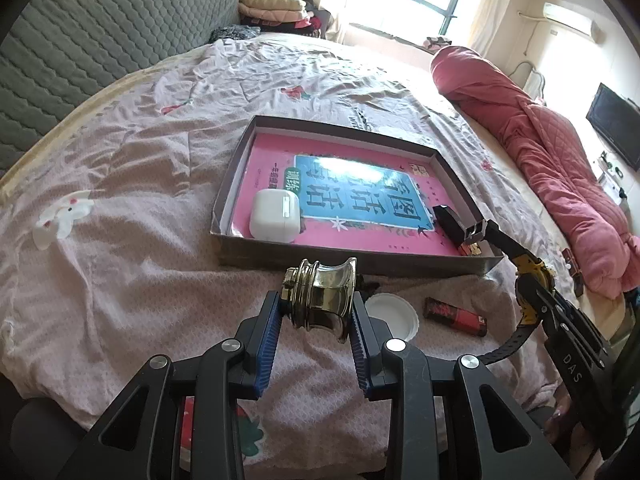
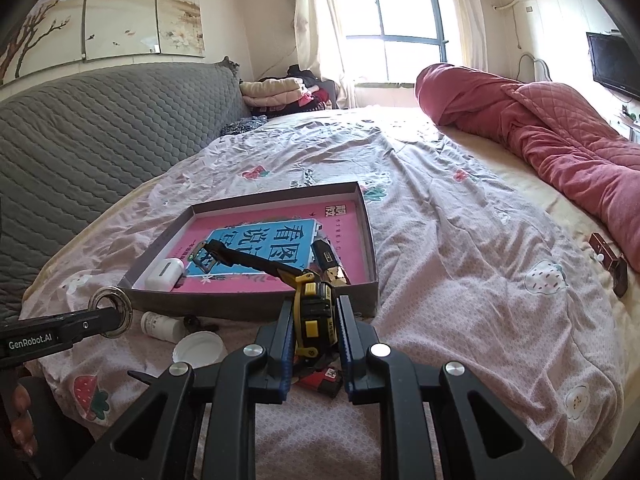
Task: Organize rigid objects
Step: 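Lift and carry the chrome cylinder with the left tool while the right carries the tape measure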
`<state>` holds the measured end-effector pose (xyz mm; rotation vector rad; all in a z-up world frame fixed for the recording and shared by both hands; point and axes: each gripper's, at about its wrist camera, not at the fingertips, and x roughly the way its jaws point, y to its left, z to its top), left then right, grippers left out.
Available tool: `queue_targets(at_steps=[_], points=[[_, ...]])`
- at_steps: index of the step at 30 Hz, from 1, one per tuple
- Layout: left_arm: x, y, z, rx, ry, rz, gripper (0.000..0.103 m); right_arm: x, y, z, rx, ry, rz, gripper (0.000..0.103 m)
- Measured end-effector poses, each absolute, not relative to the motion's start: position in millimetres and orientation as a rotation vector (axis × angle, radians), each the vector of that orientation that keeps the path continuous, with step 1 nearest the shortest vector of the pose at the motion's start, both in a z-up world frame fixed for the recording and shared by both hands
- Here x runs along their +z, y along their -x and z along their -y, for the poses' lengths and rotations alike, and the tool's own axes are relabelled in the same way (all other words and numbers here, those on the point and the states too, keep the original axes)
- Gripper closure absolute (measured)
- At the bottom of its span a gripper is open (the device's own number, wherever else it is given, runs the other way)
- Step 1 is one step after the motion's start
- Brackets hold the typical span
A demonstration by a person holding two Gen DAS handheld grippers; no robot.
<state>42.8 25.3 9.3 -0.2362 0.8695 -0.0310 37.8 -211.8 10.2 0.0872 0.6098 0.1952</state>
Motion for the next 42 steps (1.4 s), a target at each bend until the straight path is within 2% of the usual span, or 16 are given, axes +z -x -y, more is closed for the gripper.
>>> queue_targets(at_steps=[42], points=[[16.9, -89.2, -20.2, -0.01, 0.154, -0.821, 0.069, 9.3, -79.6, 221.9, 0.157, -0.177, -0.564, 0.084]])
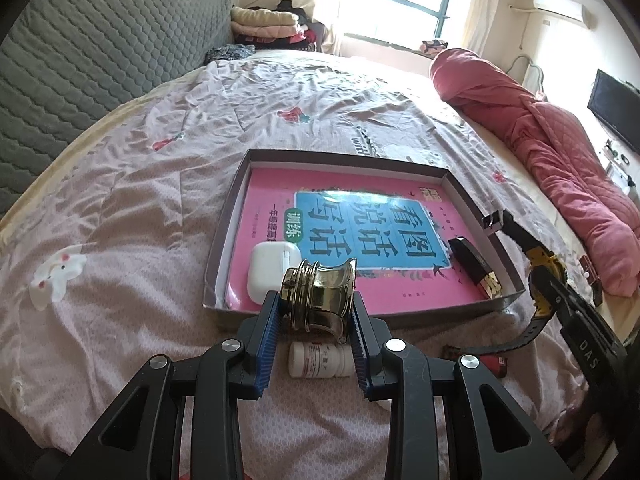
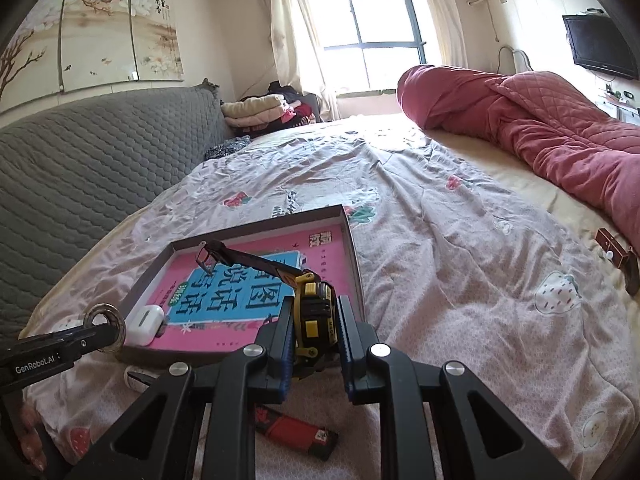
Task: Organize rigid objects
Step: 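Lift and carry the chrome cylinder with the left tool while the right carries the tape measure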
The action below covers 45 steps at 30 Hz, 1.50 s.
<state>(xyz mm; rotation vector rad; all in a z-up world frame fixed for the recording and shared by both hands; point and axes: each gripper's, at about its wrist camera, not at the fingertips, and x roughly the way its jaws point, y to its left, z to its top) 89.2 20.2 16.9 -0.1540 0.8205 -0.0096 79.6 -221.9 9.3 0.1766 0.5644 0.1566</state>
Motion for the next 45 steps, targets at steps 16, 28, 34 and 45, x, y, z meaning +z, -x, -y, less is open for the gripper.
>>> queue_targets(at_steps=[16, 28, 34, 45], points=[[27.7, -104.4, -21.7, 0.0, 0.14, -0.786, 0.069, 17.2, -90.8, 207.8, 0.156, -0.147, -0.516, 0.084], [46.2, -116.1, -17.1, -0.007, 0.111, -0.739, 0.069, 31.0, -102.1, 200.1, 0.154, -0.161, -0.451, 0.084], [54.0, -126.6, -15.4, -0.01, 0.096, -0.725, 0.069, 37.8, -106.6, 195.9, 0.171, -0.149, -0.43, 0.084], [58.6, -145.1, -15.5, -0.003, 0.09, -0.718, 0.069, 41.4, -121.1, 188.9, 0.155, -0.117, -0.412, 0.084]])
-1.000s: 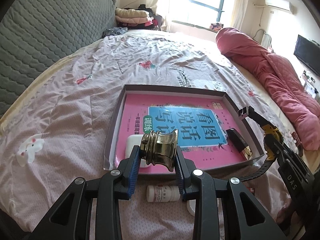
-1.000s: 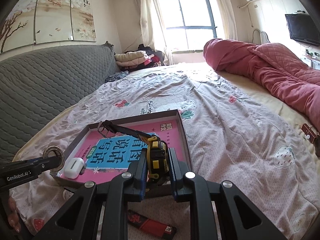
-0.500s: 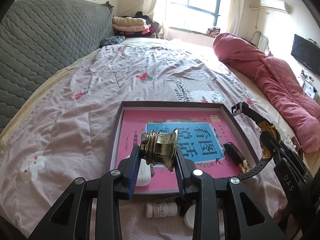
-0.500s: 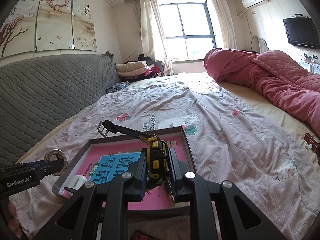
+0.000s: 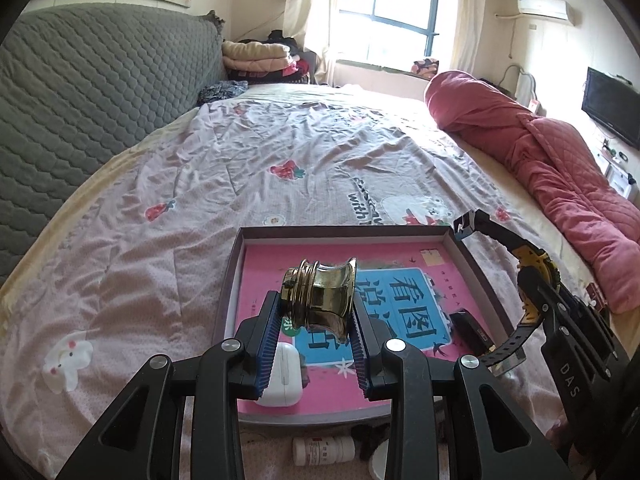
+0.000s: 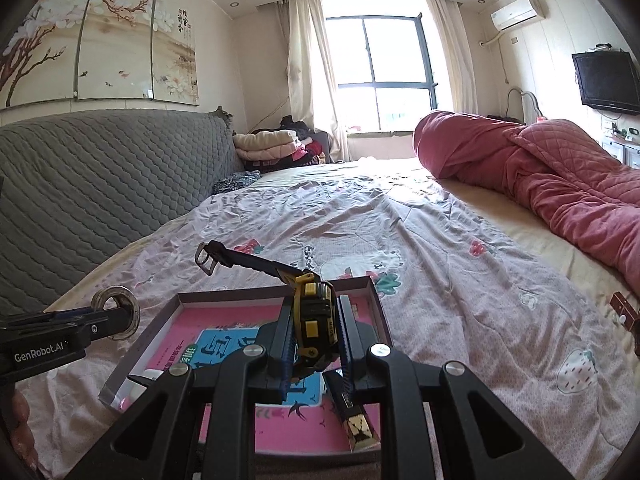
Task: Organize rigid objects
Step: 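Lift and carry the chrome cylinder with the left tool while the right carries the tape measure, then lower the chrome cylinder onto the pink book while the right lowers the tape measure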
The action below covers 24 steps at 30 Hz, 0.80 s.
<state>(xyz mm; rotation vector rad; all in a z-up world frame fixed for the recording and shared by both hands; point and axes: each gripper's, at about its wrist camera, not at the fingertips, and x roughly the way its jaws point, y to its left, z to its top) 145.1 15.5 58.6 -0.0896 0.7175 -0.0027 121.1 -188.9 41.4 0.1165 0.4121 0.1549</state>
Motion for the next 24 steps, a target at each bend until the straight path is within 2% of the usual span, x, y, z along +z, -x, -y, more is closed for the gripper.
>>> queue_targets(at_steps=[24], points=[[18.6, -163.6, -13.1, -0.001, 0.086, -0.816, 0.069, 10.3, -134.2, 183.3, 0.151, -0.062, -0.507, 0.084]])
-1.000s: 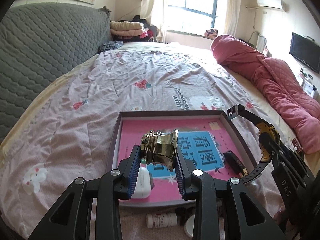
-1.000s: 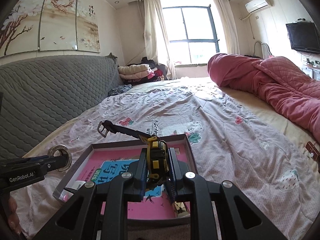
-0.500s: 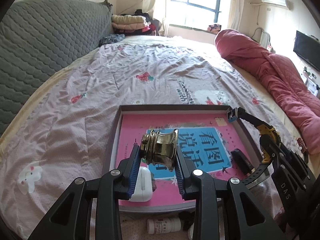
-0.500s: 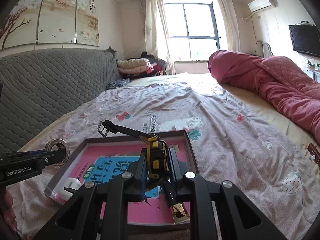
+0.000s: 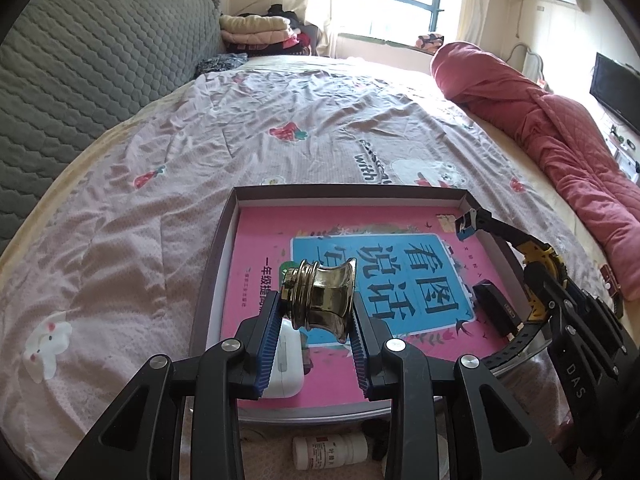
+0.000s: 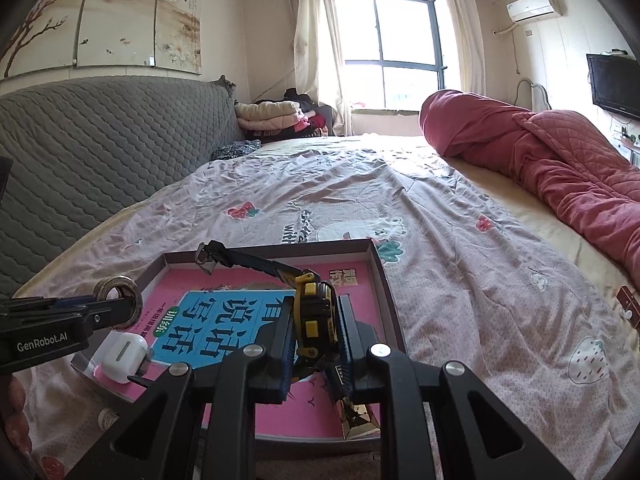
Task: Organize rigid objects
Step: 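Lower the chrome cylinder onto the pink book while the right lowers the tape measure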
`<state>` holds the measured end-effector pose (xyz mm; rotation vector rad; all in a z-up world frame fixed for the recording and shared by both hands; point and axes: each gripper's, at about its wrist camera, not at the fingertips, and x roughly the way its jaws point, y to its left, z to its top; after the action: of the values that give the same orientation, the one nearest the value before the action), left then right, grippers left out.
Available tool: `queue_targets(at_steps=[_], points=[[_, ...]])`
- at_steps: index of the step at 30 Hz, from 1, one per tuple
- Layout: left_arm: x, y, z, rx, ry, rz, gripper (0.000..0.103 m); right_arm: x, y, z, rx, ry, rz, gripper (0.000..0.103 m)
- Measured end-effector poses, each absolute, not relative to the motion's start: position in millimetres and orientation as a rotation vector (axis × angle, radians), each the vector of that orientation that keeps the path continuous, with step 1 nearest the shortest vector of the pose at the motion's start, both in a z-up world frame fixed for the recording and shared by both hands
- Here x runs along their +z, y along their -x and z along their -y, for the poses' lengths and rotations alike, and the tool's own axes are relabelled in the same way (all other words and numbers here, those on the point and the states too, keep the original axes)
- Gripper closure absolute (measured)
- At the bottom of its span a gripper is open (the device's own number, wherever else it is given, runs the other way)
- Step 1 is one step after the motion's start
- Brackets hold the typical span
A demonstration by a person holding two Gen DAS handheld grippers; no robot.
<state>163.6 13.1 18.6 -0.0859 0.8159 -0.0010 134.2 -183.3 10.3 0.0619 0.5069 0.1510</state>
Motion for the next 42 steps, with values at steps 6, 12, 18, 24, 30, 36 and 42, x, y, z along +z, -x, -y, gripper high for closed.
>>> queue_targets(at_steps=[6, 12, 18, 24, 30, 36, 42], points=[[12.5, -166.7, -10.8, -0.009, 0.085, -0.835, 0.069, 6.6, -136.4, 181.9, 0.148, -0.051, -0.524, 0.084], [8.4, -170.6, -9.0, -0.01, 0.087, -0.843, 0.069, 3.0, -137.3, 179.5, 0.143, -0.029, -0.529, 0.083], [3.3, -176.2, -3.8, -0.025, 0.073, -0.859, 0.069, -2.7, -141.4, 177.7, 0.137, -0.017, -0.555, 0.084], [-5.5, -182.5, -0.4, -0.034, 0.07, -0.883, 0.069, -9.1, -144.1, 172.7, 0.14, 0.004, -0.585, 0.084], [-11.0, -185.4, 1.3, -0.037, 0.067, -0.897, 0.069, -15.3, -145.4, 163.8, 0.149, 0.052, -0.609, 0.083], [-17.3, -187.6, 5.8, -0.048, 0.056, -0.917, 0.069, -21.3, -146.5, 158.0, 0.153, 0.096, -0.641, 0.084], [-23.0, -187.6, 11.3, -0.061, 0.044, -0.935, 0.069, -23.3, -145.2, 153.3, 0.148, 0.13, -0.649, 0.084]])
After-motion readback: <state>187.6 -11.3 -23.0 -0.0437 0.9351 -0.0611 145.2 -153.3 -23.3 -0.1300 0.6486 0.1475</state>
